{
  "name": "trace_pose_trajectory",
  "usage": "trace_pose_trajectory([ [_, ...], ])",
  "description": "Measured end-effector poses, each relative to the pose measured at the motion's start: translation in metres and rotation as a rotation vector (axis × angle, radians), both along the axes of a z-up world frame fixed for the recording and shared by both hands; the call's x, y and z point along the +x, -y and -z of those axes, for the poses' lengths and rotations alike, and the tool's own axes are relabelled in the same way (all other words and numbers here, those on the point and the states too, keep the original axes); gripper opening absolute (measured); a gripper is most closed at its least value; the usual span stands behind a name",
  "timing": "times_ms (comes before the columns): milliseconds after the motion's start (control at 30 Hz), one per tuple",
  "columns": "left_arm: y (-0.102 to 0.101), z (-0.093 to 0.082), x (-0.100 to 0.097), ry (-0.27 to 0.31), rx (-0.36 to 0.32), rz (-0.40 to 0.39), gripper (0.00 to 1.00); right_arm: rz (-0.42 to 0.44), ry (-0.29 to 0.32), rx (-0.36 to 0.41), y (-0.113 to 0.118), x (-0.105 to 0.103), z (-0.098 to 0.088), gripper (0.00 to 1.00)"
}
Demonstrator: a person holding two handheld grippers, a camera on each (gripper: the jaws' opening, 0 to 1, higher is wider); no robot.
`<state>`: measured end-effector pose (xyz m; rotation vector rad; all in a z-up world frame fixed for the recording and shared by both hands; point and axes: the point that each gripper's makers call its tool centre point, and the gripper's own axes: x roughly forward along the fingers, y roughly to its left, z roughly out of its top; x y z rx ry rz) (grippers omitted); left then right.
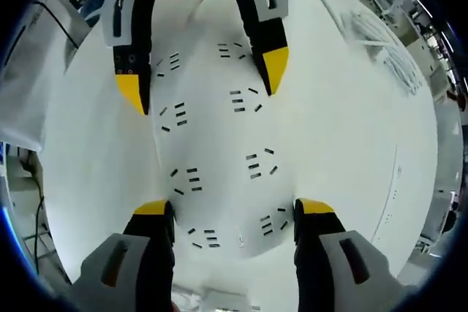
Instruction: Straighten the power strip on the desk, plug the charger into it
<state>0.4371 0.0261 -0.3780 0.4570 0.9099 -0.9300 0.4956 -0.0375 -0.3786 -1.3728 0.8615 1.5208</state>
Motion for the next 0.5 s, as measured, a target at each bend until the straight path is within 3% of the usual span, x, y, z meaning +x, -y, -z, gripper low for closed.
trace_pose_trajectory([
  [500,0.005,0.000,-0.001,-0.002,0.005,0.086,0.71,0.111,-0.005,0.029,0.010,-0.015,-0.001,0.65],
])
